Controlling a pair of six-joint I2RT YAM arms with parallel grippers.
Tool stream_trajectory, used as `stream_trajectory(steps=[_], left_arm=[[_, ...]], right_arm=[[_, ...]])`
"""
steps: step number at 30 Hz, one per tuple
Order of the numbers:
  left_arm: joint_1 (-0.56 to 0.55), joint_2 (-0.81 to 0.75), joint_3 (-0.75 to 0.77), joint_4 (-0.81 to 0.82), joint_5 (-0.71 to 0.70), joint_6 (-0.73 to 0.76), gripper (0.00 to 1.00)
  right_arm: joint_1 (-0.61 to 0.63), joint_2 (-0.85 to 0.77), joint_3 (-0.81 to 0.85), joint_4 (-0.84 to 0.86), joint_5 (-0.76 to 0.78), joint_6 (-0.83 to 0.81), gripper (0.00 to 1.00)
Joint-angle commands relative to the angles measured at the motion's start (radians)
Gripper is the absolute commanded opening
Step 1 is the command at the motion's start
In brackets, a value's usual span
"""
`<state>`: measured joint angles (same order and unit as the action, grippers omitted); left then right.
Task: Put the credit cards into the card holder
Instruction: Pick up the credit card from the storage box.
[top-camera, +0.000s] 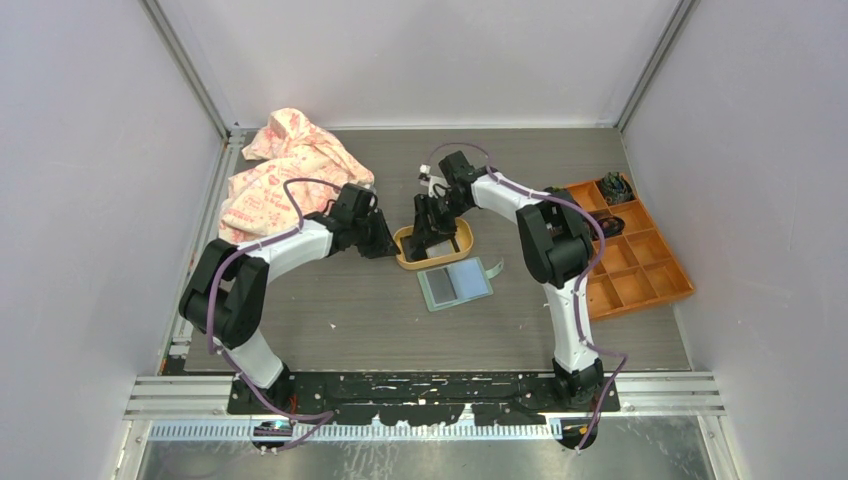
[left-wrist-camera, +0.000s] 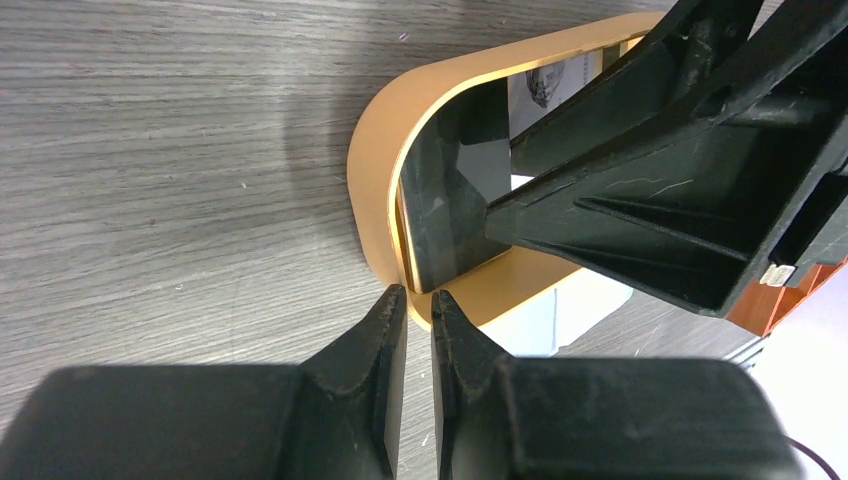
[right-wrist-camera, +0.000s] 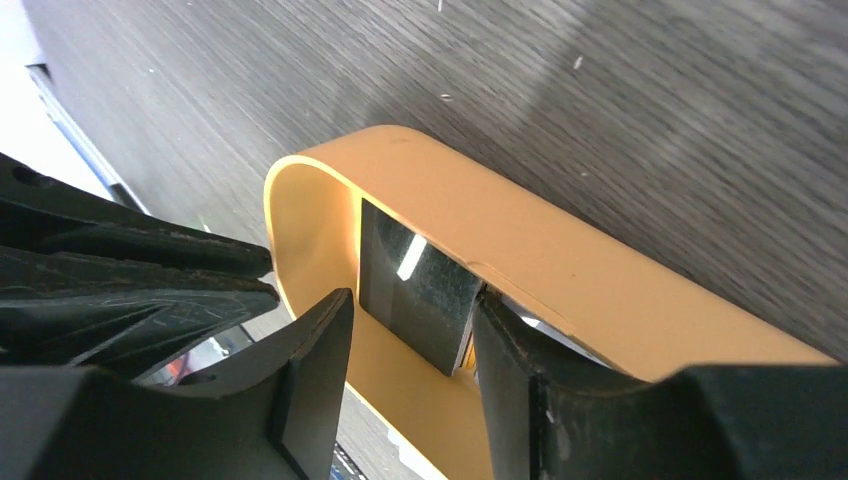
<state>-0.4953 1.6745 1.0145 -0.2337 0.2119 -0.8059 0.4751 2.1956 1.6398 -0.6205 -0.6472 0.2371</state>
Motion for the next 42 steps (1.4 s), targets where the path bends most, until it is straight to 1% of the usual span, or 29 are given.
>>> stream_trajectory(steps=[1,9,15,20,22,30,35,42], left_arm=[[-0.002,-0.015,-0.006,0.055,0.024,-0.009,0.16],[-0.002,-0.016,-0.009,0.056,0.02,-0.01,0.16],[-0.002,-0.014,-0.006,0.053,0.02,-0.01,0.16],[-0.001,-0.017,-0.002,0.047,0.013,-0.008,0.16],[-0.001,-0.017,-0.001,0.044,0.013,-0.008,0.16],[-0.002,-0.016,-0.002,0.043,0.01,-0.007,0.16],[-0.001,-0.016,-0.001,0.041,0.01,-0.006,0.15],[-0.002,-0.013,0.001,0.04,0.009,-0.004,0.16]], right_arm=[[0.001,-0.009,-0.013,0.079,-0.131,0.076,0.51],[-0.023,-0.032,-0.046,0.166,-0.226,0.167,0.36],[-0.04,-0.045,-0.073,0.233,-0.277,0.226,0.34],[-0.041,-0.04,-0.077,0.243,-0.289,0.233,0.33],[-0.041,-0.036,-0.078,0.246,-0.297,0.238,0.3],[-0.042,-0.028,-0.078,0.24,-0.276,0.228,0.26],[-0.041,-0.013,-0.072,0.228,-0.284,0.225,0.26],[-0.039,0.001,-0.089,0.284,-0.33,0.281,0.26]])
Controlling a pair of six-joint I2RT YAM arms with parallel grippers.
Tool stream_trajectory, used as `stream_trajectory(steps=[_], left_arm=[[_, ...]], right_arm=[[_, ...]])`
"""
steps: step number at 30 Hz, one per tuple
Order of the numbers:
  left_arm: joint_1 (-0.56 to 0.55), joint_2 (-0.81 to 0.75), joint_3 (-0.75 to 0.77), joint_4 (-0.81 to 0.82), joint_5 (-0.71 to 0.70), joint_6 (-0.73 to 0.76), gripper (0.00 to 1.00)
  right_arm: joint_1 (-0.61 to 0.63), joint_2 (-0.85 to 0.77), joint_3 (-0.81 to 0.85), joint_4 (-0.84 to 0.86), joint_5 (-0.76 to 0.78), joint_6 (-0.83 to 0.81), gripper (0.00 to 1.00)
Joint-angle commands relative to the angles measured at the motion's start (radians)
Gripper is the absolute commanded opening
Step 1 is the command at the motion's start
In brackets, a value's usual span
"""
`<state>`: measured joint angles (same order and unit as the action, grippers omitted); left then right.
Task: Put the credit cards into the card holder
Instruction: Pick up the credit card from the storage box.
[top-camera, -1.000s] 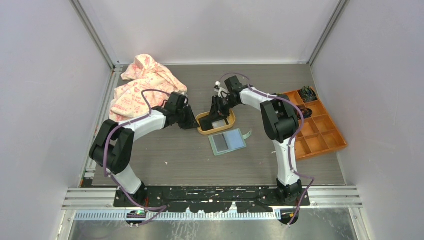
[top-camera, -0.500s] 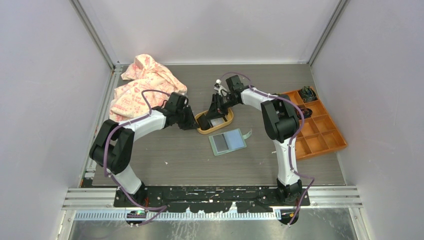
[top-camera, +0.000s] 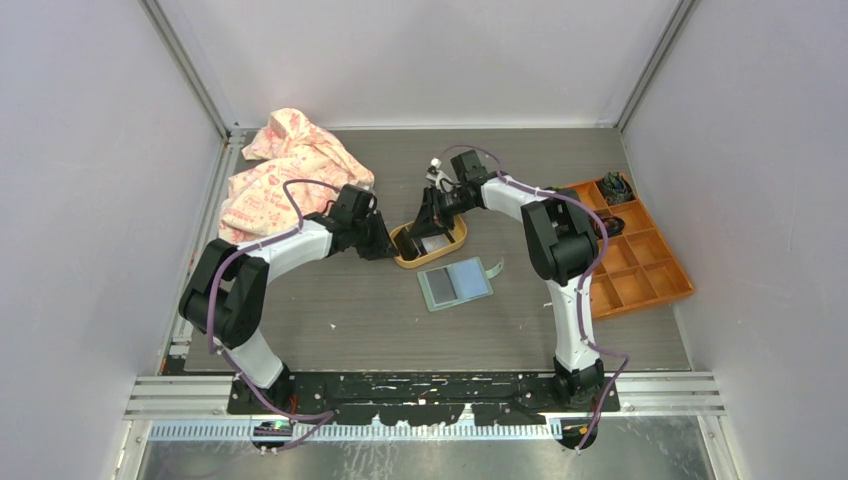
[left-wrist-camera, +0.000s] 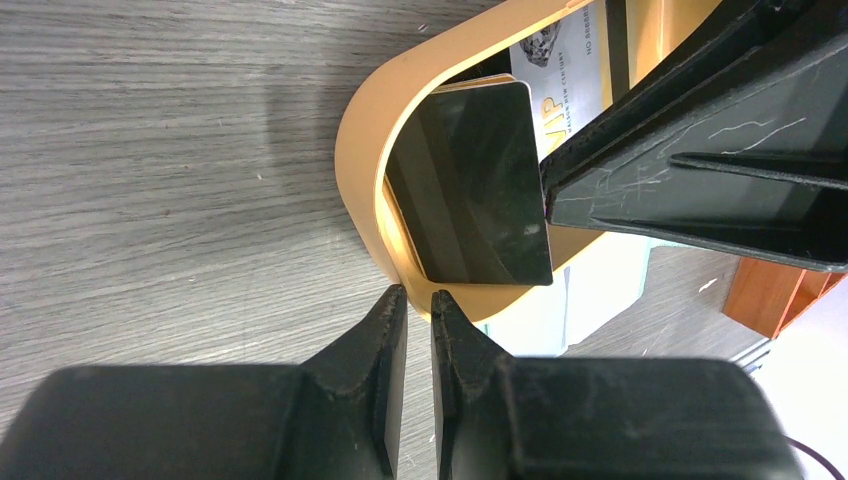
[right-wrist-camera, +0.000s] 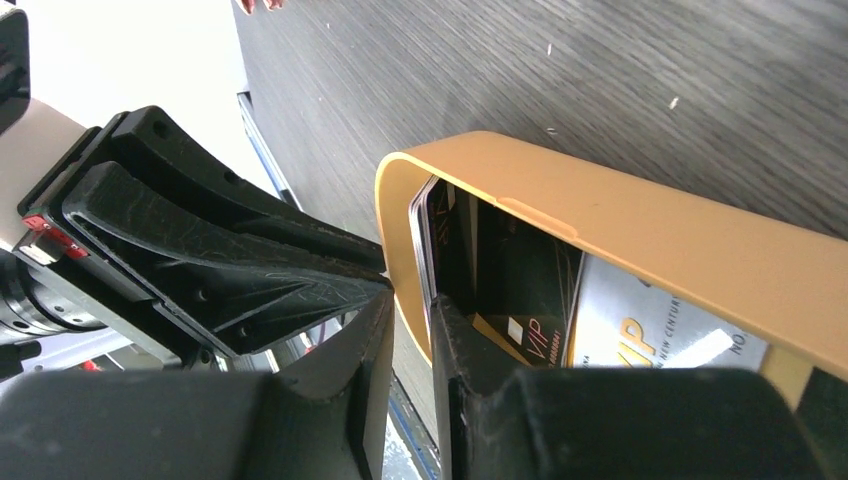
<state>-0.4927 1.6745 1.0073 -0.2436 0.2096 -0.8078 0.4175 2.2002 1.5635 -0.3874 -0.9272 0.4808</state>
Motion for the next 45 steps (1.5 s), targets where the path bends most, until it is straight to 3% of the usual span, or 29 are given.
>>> stream_trajectory(steps=[1,4,9,19,32,37,45], left_arm=[[-0.004,-0.013,0.008,0.049,0.01,-0.002,0.15],[-0.004,-0.013,0.01,0.05,0.01,-0.003,0.16],[-0.004,-0.012,0.01,0.046,0.01,-0.001,0.15],[-0.003,-0.013,0.011,0.046,0.01,0.001,0.16],[-0.004,-0.007,0.014,0.054,0.028,-0.003,0.15],[-0.004,-0.008,0.015,0.054,0.03,-0.002,0.16],[-0.003,-0.028,0.015,0.052,0.036,-0.002,0.24]], right_arm=[[0.02,-0.003,-0.013,0.052,-0.05,0.038,0.23],[0.021,-0.003,-0.013,0.049,-0.039,0.032,0.14],[0.023,-0.002,0.008,-0.018,0.02,-0.032,0.13],[0.032,0.002,0.03,-0.083,0.062,-0.107,0.31],[0.088,0.051,0.051,-0.102,0.092,-0.145,0.32],[0.087,0.042,0.065,-0.119,0.097,-0.164,0.27],[0.046,0.0,0.064,-0.12,0.091,-0.156,0.08]])
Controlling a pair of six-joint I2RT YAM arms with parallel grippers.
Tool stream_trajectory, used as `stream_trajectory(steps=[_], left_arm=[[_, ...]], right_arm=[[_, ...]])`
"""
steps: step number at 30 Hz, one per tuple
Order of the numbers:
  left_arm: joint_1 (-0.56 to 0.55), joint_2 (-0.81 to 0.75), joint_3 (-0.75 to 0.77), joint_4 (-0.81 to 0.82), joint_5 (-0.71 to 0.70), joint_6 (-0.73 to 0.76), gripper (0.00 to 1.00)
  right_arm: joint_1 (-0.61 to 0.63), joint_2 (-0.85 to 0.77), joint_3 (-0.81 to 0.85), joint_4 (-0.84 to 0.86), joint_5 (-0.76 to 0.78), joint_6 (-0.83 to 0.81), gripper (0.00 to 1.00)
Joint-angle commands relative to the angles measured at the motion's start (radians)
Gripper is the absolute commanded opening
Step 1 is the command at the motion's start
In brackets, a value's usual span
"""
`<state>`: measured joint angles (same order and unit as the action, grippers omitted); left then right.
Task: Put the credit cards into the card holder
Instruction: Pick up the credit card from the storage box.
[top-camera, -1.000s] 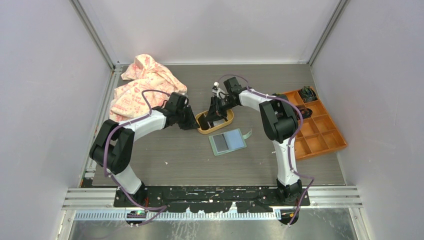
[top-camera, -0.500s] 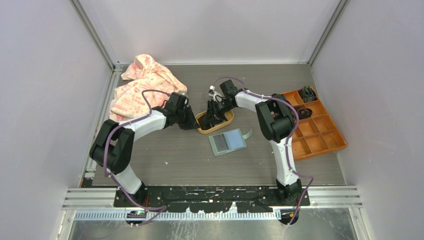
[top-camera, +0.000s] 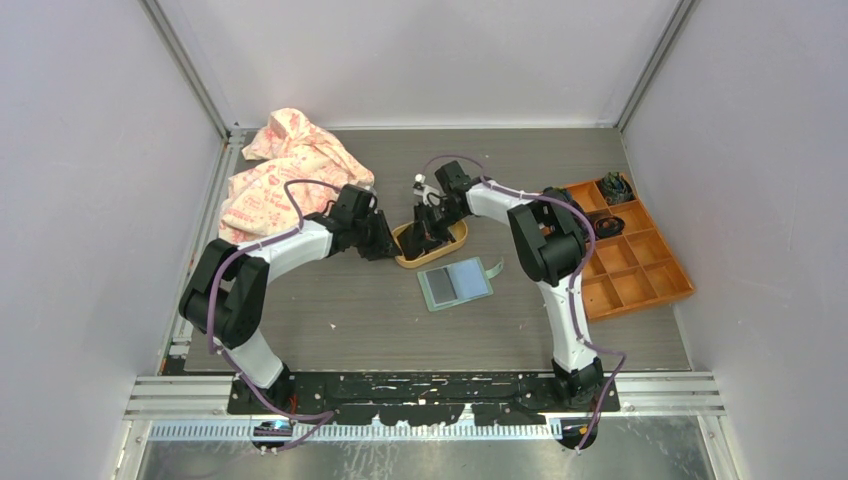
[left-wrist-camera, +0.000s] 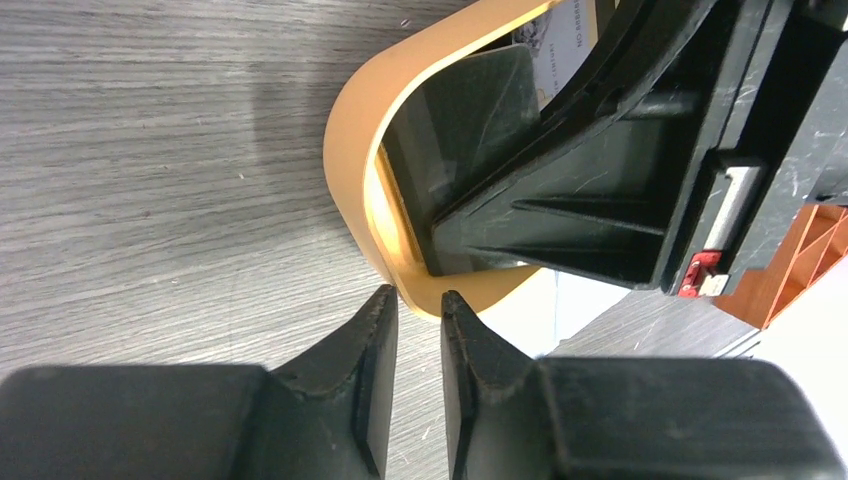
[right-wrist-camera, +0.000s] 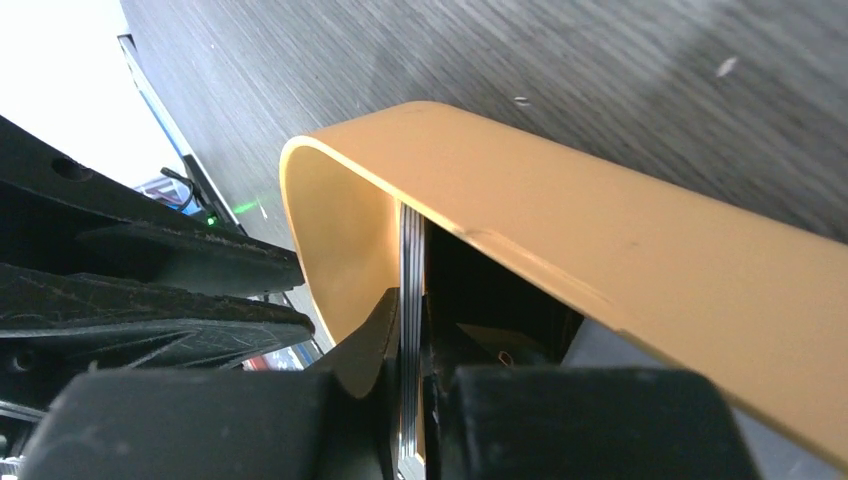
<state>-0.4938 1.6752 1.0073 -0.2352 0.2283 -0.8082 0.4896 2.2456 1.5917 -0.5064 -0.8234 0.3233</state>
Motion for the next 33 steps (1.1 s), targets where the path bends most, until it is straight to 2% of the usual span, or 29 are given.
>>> stream_trajectory(steps=[1,9,11,13,15,19,33], left_arm=[[-0.002,-0.038,0.012,0.044,0.014,-0.002,0.26],[0.006,-0.128,0.0,0.041,0.014,0.01,0.4],[0.009,-0.164,-0.01,0.046,0.013,0.016,0.42],[0.015,-0.203,-0.028,0.056,0.014,0.023,0.44],[0.017,-0.244,-0.057,0.074,0.012,0.023,0.45],[0.026,-0.312,-0.103,0.093,0.016,0.023,0.47],[0.041,-0.562,-0.351,0.189,0.058,0.0,0.49]], right_arm=[[-0.036,-0.048,0.031,0.007,-0.021,0.012,0.08],[-0.08,-0.066,0.008,0.053,-0.095,0.062,0.09],[-0.082,-0.062,0.008,0.052,-0.105,0.062,0.12],[-0.082,-0.056,0.008,0.052,-0.108,0.063,0.21],[-0.082,-0.05,0.008,0.053,-0.109,0.067,0.25],[-0.082,-0.043,0.011,0.055,-0.114,0.075,0.27],[-0.122,-0.066,0.006,0.058,-0.117,0.089,0.28]])
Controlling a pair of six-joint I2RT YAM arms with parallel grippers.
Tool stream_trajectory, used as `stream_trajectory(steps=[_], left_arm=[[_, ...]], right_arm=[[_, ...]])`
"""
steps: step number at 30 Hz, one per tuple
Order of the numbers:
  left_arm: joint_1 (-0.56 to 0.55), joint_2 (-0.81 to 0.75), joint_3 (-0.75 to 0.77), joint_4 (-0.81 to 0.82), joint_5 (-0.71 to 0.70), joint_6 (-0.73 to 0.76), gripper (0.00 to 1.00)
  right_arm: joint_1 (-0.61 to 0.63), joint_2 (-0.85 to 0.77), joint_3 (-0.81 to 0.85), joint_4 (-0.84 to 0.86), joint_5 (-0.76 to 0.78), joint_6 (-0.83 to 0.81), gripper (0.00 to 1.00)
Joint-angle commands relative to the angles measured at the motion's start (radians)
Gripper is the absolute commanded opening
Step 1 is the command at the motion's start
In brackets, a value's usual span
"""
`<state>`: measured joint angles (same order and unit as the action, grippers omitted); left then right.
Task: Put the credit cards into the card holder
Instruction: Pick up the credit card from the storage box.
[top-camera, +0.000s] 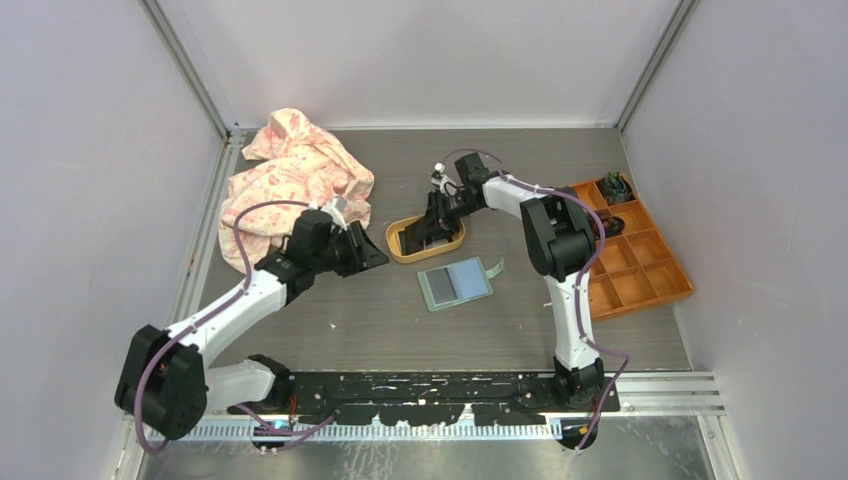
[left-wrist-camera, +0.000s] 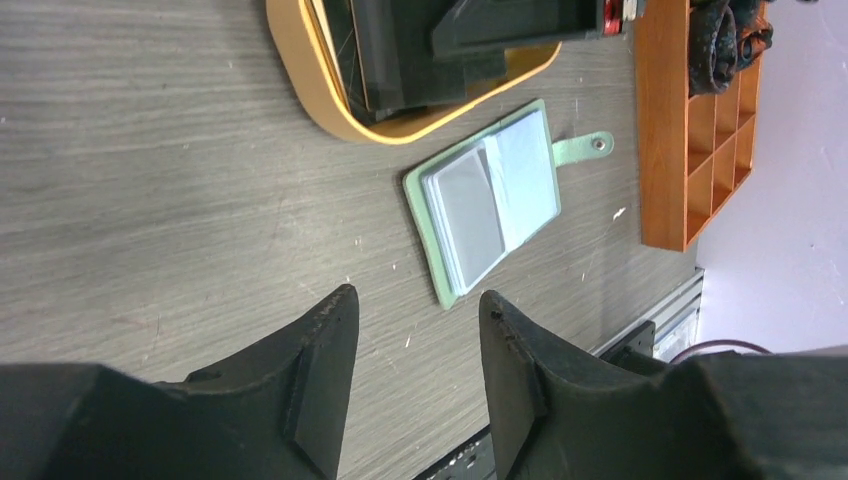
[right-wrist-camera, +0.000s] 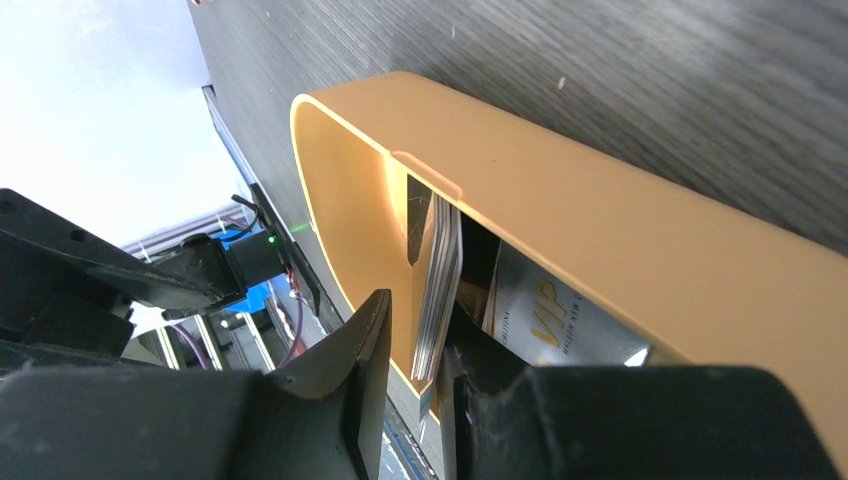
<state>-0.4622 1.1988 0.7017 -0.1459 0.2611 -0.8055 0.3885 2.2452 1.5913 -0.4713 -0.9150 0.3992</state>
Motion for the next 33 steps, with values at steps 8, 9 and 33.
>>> stream_trajectory(steps=[8,9,33], left_arm=[[0.025,-0.242,-0.154,0.142,0.028,-0.016,0.57],[0.028,-0.257,-0.168,0.141,0.028,-0.019,0.58],[0.037,-0.407,-0.499,0.763,0.157,-0.274,0.66]], right_arm=[[-0.042,-0.069,0.002,0.022,-0.017,0.012,0.28],[-0.044,-0.07,0.003,0.017,-0.012,0.008,0.28],[-0.127,-0.274,-0.085,0.002,-0.068,-0.087,0.01]])
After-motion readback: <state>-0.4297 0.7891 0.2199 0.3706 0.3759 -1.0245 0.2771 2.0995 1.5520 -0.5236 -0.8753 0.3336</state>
